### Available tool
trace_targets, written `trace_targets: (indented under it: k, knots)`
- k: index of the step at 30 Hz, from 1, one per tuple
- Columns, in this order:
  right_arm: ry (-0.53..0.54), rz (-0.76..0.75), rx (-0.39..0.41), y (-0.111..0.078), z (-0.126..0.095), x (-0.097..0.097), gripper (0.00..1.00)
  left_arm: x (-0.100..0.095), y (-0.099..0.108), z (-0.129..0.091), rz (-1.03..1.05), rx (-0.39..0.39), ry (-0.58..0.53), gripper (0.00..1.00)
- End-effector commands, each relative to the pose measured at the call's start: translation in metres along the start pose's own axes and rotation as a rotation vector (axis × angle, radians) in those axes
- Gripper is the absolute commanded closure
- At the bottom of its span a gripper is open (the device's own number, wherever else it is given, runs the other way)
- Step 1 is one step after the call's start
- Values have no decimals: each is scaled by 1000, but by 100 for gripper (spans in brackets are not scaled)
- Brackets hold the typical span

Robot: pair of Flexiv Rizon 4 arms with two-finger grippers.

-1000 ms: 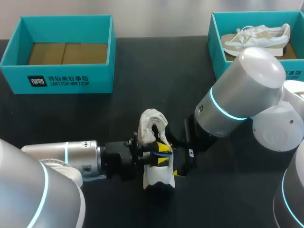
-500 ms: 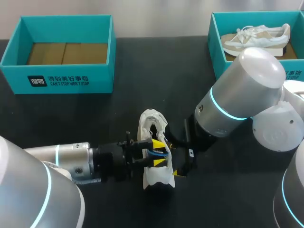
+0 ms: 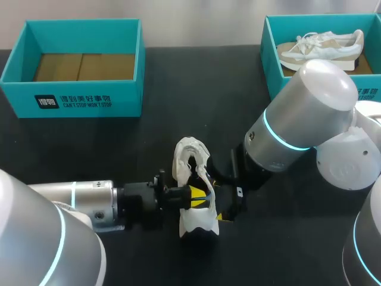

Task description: Take the shoe out of the shoebox, open the shoe tongue, remove and reinsert the insole, then place the shoe into the shoebox

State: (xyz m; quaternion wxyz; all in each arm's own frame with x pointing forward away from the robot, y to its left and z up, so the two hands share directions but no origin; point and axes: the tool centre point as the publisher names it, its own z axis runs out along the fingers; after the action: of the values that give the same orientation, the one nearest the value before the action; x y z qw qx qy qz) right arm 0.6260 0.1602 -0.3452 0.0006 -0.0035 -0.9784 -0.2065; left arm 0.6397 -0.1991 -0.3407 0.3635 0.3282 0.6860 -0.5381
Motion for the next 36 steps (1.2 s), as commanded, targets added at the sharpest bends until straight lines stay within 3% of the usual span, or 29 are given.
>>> trace_targets:
  k: [1,4,7,8,9,11,12,15,17,20,24,30,32,36]
  knots:
    - [-2,0,-1,-1,0,1,0,5,15,17,20,-18,17,100]
    - [-2,0,-1,-1,0,1,0,7,20,19,4,-31,19,100]
    - [-2,0,-1,-1,0,1,0,1,12,15,-12,-19,-2,100]
    - [-2,0,-1,-1,0,1,0,-1,9,13,-11,-19,-1,91]
    - [-2,0,-1,-1,0,1,0,-3,6,11,-11,-17,-1,64]
    - [-2,0,-1,-1,0,1,0,-7,2,7,-11,-17,-2,49]
    - [-2,0,-1,-1,0,1,0,-9,0,6,-11,-17,-3,33]
    - [-2,0,-1,-1,0,1,0,-16,-6,0,-20,-13,-19,24]
    - [-2,0,-1,-1,0,1,0,-19,-9,-2,-33,-10,-29,24]
    - [-2,0,-1,-1,0,1,0,-20,-14,-6,-48,-4,-25,33]
    - [-2,0,-1,-1,0,1,0,-22,-19,-13,-63,-5,-14,24]
    - [-2,0,-1,-1,0,1,0,-30,-23,-20,-81,-8,-22,27]
    - [-2,0,-1,-1,0,1,0,-34,-22,-20,-80,-17,-18,38]
    - [-2,0,-1,-1,0,1,0,-38,-19,-18,-83,-26,-9,42]
